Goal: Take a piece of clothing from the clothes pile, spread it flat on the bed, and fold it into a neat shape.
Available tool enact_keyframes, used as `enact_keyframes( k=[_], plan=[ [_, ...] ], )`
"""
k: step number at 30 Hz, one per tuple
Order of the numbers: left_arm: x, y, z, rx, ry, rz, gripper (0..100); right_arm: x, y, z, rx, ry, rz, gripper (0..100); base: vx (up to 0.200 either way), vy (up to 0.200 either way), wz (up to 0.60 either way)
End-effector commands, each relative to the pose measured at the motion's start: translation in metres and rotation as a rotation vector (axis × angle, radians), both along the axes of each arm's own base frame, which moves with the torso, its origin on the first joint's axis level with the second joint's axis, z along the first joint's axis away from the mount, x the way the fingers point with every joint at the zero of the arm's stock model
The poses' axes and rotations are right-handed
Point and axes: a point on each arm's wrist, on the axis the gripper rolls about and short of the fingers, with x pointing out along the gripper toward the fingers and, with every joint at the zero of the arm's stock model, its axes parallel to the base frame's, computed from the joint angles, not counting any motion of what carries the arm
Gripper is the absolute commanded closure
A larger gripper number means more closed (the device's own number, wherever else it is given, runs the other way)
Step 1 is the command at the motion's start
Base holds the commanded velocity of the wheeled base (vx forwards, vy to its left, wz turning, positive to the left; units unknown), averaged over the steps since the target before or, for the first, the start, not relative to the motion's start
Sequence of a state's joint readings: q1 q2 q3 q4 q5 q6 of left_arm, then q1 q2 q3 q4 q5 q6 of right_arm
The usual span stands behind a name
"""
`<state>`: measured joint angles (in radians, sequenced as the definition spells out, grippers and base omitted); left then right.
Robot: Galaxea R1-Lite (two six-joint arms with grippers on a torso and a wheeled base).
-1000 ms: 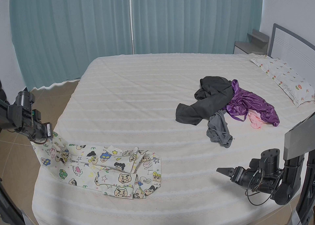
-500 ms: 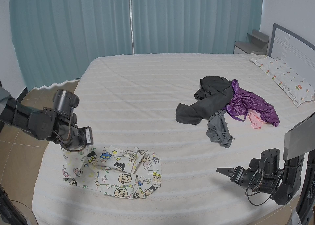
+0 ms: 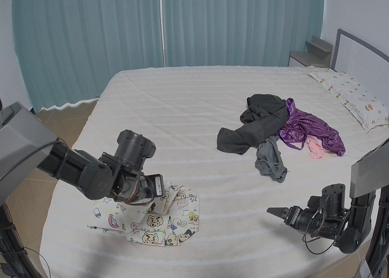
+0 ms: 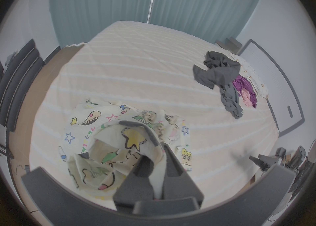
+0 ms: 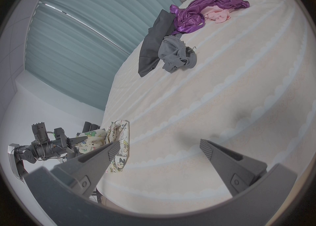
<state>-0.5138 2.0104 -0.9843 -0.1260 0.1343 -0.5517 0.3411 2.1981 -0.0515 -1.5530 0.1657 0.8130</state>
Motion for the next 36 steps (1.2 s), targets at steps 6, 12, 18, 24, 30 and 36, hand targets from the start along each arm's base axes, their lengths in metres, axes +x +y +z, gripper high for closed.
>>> enact_keyframes(
  k=[6, 12, 18, 24, 30, 36],
  plan=[
    [0.001, -0.037, -0.022, -0.015, 0.039, -0.042, 100, 0.001, 0.002, 0.002, 0.006, -0.017, 0.006, 0, 0.0, 0.0, 0.0],
    [0.0, -0.05, -0.026, -0.048, 0.05, -0.038, 100, 0.001, 0.002, 0.002, 0.005, -0.018, 0.008, 0, 0.0, 0.0, 0.0],
    [-0.004, -0.056, -0.022, -0.113, 0.071, -0.013, 0, 0.001, 0.002, 0.001, 0.006, -0.016, 0.007, 0, 0.0, 0.0, 0.0],
    [-0.018, -0.054, -0.019, -0.118, 0.088, -0.026, 0, 0.0, 0.002, 0.001, 0.006, -0.016, 0.007, 0, 0.0, 0.0, 0.0],
    [-0.034, -0.049, 0.002, -0.206, 0.065, 0.022, 0, 0.0, 0.002, 0.001, 0.006, -0.016, 0.007, 0, 0.0, 0.0, 0.0],
    [-0.061, -0.032, 0.025, -0.321, -0.026, 0.027, 0, 0.0, 0.002, 0.001, 0.005, -0.014, 0.009, 0, -0.067, 0.0, 0.0]
  ],
)
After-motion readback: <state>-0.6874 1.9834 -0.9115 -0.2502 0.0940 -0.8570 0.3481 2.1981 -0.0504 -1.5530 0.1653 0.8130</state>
